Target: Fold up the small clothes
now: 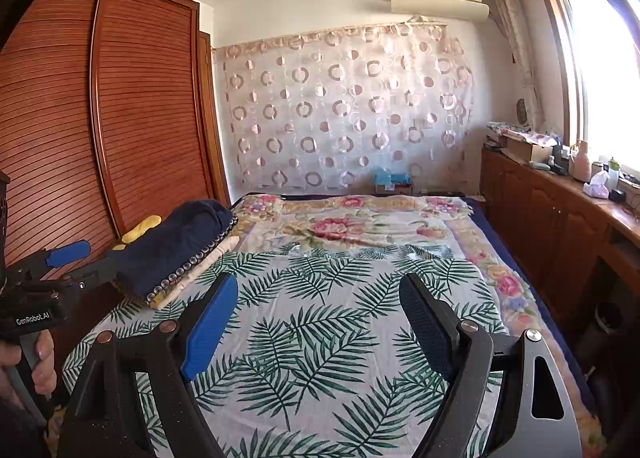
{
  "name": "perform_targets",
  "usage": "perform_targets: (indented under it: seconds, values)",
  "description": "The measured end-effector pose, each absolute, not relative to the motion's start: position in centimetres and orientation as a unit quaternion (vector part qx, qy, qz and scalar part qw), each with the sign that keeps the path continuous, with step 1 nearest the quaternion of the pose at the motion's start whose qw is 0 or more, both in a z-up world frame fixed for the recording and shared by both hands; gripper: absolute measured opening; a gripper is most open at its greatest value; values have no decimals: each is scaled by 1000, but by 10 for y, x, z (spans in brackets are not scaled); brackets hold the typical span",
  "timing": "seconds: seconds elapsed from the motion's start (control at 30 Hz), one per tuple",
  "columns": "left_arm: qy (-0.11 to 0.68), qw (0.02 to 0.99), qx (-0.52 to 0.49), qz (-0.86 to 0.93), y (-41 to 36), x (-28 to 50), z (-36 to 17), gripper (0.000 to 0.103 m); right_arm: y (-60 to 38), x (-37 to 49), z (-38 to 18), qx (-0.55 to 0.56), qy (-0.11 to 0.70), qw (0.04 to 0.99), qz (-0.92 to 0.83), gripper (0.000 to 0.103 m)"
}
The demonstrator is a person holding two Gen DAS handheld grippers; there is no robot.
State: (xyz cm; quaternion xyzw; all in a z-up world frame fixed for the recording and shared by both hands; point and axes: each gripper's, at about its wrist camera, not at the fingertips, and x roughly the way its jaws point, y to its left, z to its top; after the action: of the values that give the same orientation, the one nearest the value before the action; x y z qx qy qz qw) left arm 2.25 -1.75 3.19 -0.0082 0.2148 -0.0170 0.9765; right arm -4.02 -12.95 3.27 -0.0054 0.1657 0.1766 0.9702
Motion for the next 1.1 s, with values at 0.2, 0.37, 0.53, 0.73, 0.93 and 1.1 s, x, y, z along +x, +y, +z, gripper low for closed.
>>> perform_targets:
  seconds: [0.2, 0.37, 0.53, 0.73, 0.93, 1.1]
  values:
    - [215, 977, -8, -18, -16, 23, 31, 91, -133, -40, 34, -6, 167, 970, 178, 84]
    - [214, 977, -8, -15, -17, 22, 34, 91, -138, -39, 35, -8, 169, 969, 178, 84]
    - [214, 977, -8, -14, -17, 22, 36, 91, -141, -39, 37, -8, 168, 969, 179, 84]
    - [214, 977, -8, -14, -16, 22, 36, 91, -146, -39, 39, -6, 168, 969, 181, 84]
    - [213, 977, -9, -14, -15, 22, 37, 91, -151, -38, 39, -7, 169, 968, 184, 84]
    - [213, 977, -8, -12, -14, 21, 38, 91, -152, -38, 39, -8, 169, 968, 184, 84]
